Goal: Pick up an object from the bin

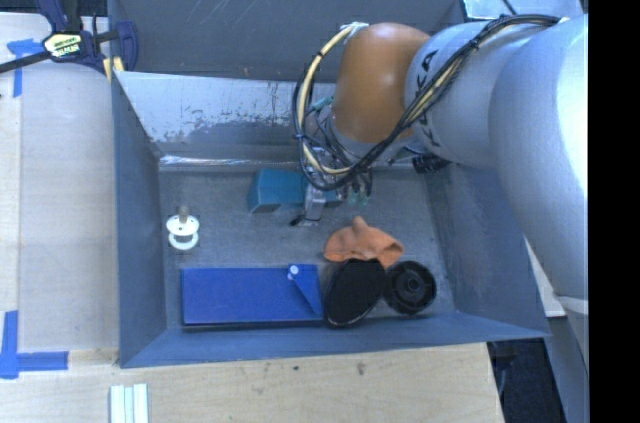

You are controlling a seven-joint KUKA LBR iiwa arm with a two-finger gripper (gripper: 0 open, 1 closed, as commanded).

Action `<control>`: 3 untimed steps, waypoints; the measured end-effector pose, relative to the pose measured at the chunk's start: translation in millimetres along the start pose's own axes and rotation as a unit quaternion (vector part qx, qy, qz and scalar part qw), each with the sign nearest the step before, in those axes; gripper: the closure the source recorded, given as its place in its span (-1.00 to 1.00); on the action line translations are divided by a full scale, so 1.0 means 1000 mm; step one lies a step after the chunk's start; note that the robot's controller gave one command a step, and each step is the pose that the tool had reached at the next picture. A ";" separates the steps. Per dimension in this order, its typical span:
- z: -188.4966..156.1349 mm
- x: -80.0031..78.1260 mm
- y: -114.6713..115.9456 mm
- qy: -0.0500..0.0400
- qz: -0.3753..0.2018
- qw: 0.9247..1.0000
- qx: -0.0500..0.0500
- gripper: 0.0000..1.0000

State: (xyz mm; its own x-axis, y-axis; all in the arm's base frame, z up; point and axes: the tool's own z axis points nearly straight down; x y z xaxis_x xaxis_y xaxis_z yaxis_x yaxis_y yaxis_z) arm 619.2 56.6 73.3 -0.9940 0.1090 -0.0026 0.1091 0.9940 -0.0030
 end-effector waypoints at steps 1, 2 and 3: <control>-0.018 0.019 -0.002 0.002 -0.003 1.000 -0.001 1.00; -0.018 0.014 0.005 0.002 -0.004 1.000 -0.001 1.00; -0.095 0.017 0.012 0.002 -0.010 1.000 -0.002 -1.00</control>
Offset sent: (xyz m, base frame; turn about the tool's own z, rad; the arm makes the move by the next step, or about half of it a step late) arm 0.0009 0.0133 0.0126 -0.0022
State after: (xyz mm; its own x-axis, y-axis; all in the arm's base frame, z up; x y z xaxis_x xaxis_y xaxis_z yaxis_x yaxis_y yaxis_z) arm 603.4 70.2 168.2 -0.9959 0.0900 0.0012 0.0900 0.9959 0.0000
